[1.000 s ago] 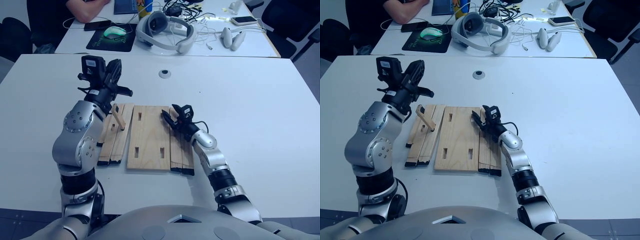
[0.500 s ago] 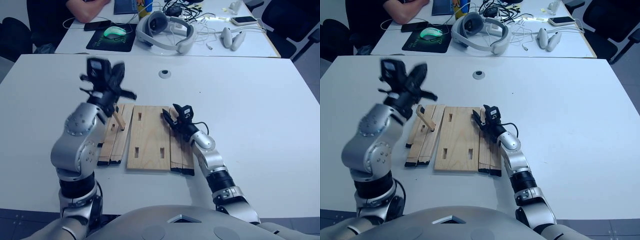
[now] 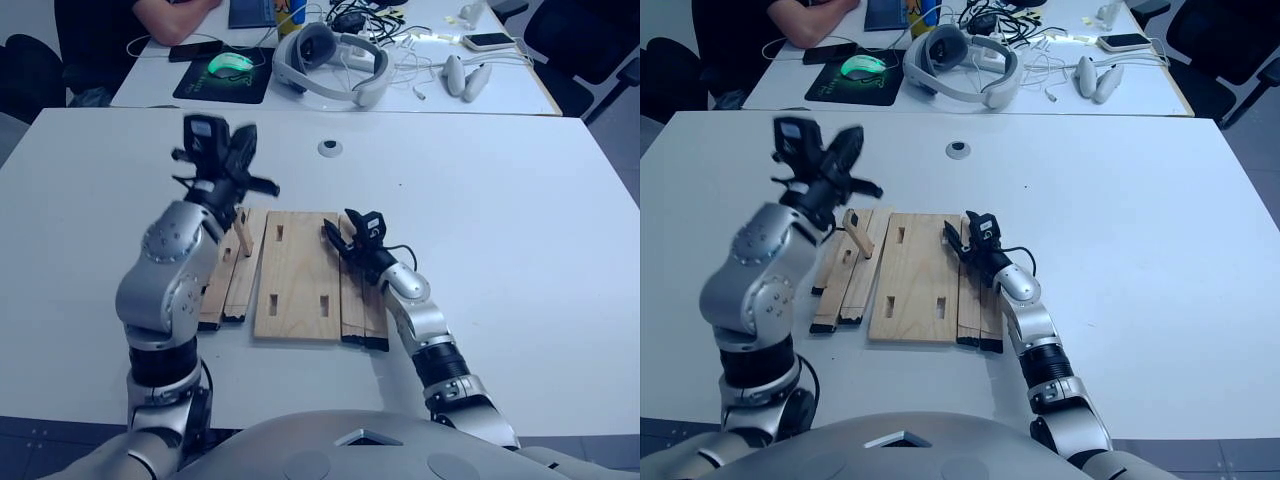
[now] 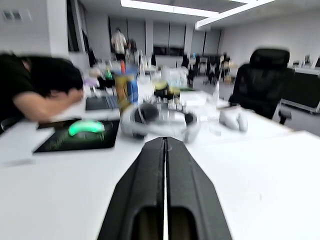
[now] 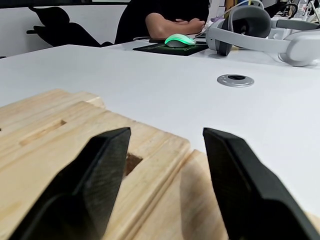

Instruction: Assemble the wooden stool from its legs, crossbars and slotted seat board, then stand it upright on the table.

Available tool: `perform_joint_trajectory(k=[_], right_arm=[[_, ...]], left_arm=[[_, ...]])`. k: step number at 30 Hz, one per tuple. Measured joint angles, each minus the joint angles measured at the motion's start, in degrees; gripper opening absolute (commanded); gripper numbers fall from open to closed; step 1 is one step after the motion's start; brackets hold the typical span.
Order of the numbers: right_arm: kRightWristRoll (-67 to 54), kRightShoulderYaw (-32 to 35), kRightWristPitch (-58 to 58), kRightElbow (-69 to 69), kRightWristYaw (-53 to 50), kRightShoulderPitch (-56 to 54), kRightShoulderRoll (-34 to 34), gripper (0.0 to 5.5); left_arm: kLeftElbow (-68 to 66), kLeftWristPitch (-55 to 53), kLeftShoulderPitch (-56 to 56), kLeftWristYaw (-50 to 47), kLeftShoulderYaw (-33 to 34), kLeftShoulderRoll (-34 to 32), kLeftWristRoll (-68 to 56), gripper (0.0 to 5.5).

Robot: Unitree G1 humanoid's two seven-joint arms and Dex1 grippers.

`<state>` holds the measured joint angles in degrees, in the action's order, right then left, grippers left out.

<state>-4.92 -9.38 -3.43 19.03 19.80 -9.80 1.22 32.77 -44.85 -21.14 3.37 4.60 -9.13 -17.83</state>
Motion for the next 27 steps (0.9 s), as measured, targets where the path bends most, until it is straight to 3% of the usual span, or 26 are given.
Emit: perform_joint_trajectory(k=[5, 11, 14, 18, 27], right_arm=[[0.0, 0.0, -0.2, 0.2, -0.2, 0.0, 0.0, 2.69], [0.0, -0.1, -0.1, 0.0, 0.0, 0.0, 0.0, 2.69], [0.0, -0.2, 0.4, 0.3, 0.3, -0.1, 0.0, 2.69], [0.0, -0.3, 0.5, 0.1, 0.6, -0.3, -0.1, 2.69], [0.1, -0.4, 0.1, 1.1, 0.7, -0.6, -0.4, 2.69]], left_arm=[[3.7, 1.6, -7.8, -0.9, 2.0, -1.4, 0.2, 0.02], [-1.4, -7.3, 4.9, 2.5, -5.6, -2.6, -1.2, 0.02], [-7.1, -5.0, 11.3, 3.3, -7.4, -3.3, 1.2, 0.02], [-10.9, -3.9, 10.4, 3.0, -6.2, -4.2, 2.4, 0.02], [-7.5, 6.9, 2.0, 2.3, -3.0, 1.9, 1.1, 0.02]])
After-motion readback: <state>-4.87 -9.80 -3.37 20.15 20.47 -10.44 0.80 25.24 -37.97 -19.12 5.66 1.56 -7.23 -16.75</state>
